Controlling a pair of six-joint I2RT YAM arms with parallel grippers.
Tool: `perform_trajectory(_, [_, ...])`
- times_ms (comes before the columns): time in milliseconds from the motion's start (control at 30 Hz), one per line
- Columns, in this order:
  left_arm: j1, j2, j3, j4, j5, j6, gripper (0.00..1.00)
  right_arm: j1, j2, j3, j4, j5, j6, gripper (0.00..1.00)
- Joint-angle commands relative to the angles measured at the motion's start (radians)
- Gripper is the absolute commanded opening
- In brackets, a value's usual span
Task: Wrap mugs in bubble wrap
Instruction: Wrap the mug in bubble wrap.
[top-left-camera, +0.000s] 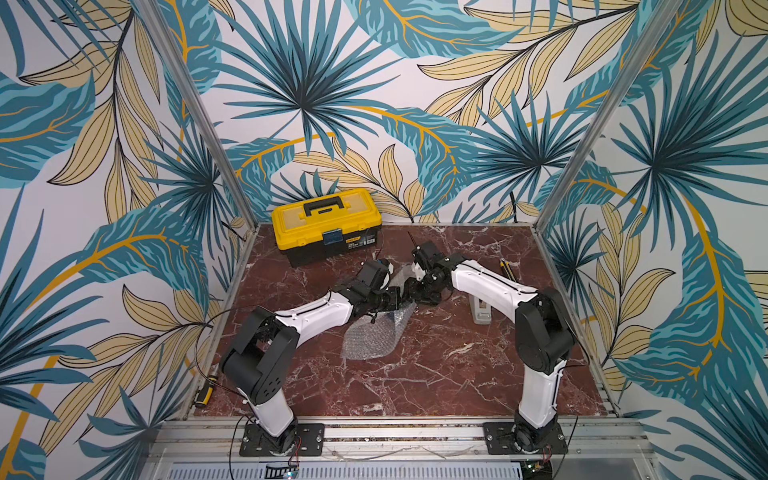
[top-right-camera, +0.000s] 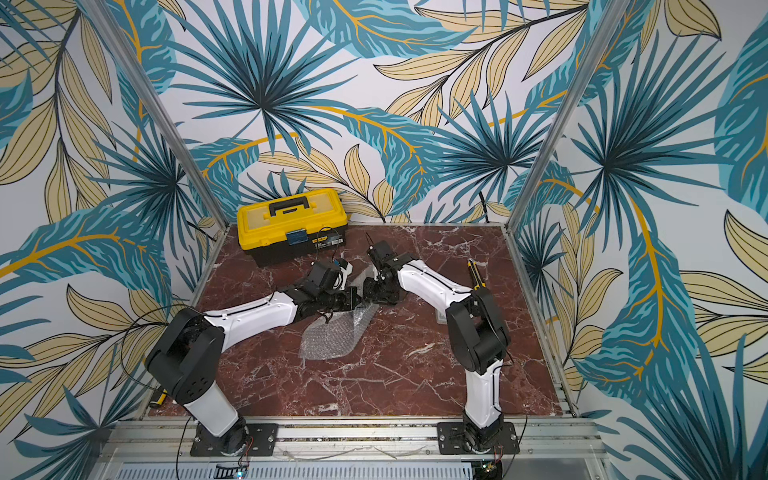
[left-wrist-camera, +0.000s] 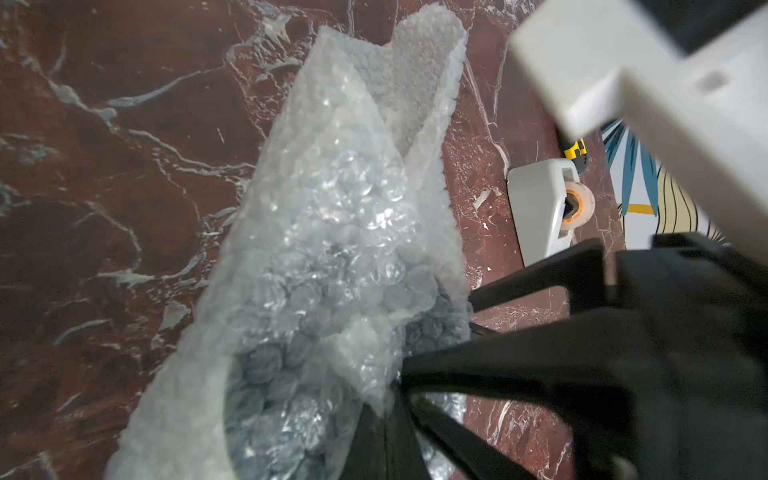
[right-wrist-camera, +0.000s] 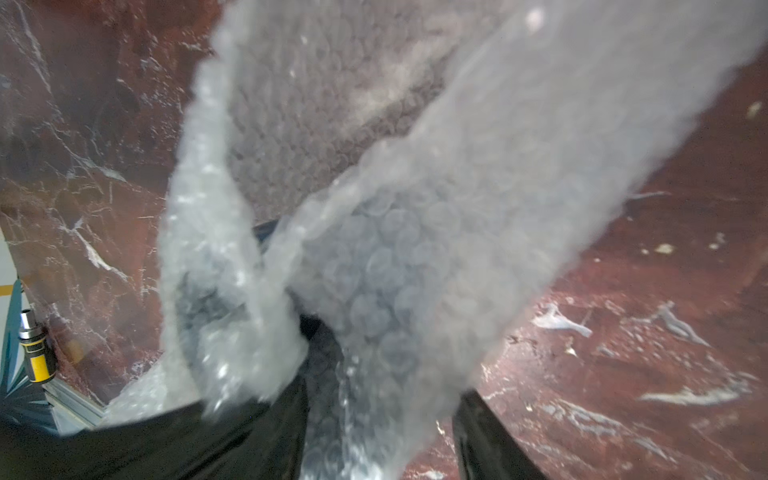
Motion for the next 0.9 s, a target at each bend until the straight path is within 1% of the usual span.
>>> perform_trajectory(0, [-0.008, 0.009, -0.028, 0.019, 0.018, 0.02, 0.0, -0.003, -0.05, 0.003, -0.066, 0.026, 0.02, 0.57])
perform_trajectory(67, [-0.009, 0.009, -0.032, 0.023, 0.022, 0.026, 0.0, -0.006, -0.059, 0.019, -0.087, 0.045, 0.019, 0.59])
perform_trajectory(100, [-0.011, 0.01, -0.035, 0.026, 0.029, 0.03, 0.0, -0.007, -0.062, 0.021, -0.081, 0.044, 0.016, 0.62])
perform_trajectory(167, [-0.012, 0.011, -0.04, 0.03, 0.034, 0.034, 0.0, -0.011, -0.063, 0.025, -0.067, 0.03, 0.016, 0.73])
perform_trajectory(200, [-0.012, 0.011, -0.042, 0.032, 0.037, 0.037, 0.0, -0.012, -0.053, 0.03, -0.063, 0.02, 0.015, 0.76])
perform_trajectory(300, [-0.014, 0.011, -0.045, 0.033, 0.039, 0.045, 0.0, -0.014, -0.016, 0.05, -0.064, 0.007, 0.013, 0.81])
perform_trajectory(600, [-0.018, 0.017, -0.042, 0.038, 0.053, 0.064, 0.0, -0.015, 0.088, 0.052, 0.018, -0.037, 0.036, 0.82])
perform_trajectory(733, [-0.02, 0.009, -0.04, 0.036, 0.055, 0.074, 0.01, -0.015, 0.132, 0.047, 0.028, -0.041, 0.04, 0.81])
perform_trajectory(800, [-0.019, -0.009, -0.045, 0.036, 0.046, 0.079, 0.18, -0.015, 0.146, 0.038, 0.022, -0.026, 0.037, 0.77])
perform_trajectory(867, [-0.02, -0.033, -0.049, 0.037, 0.033, 0.085, 0.32, -0.016, 0.152, 0.028, 0.016, -0.014, 0.032, 0.76])
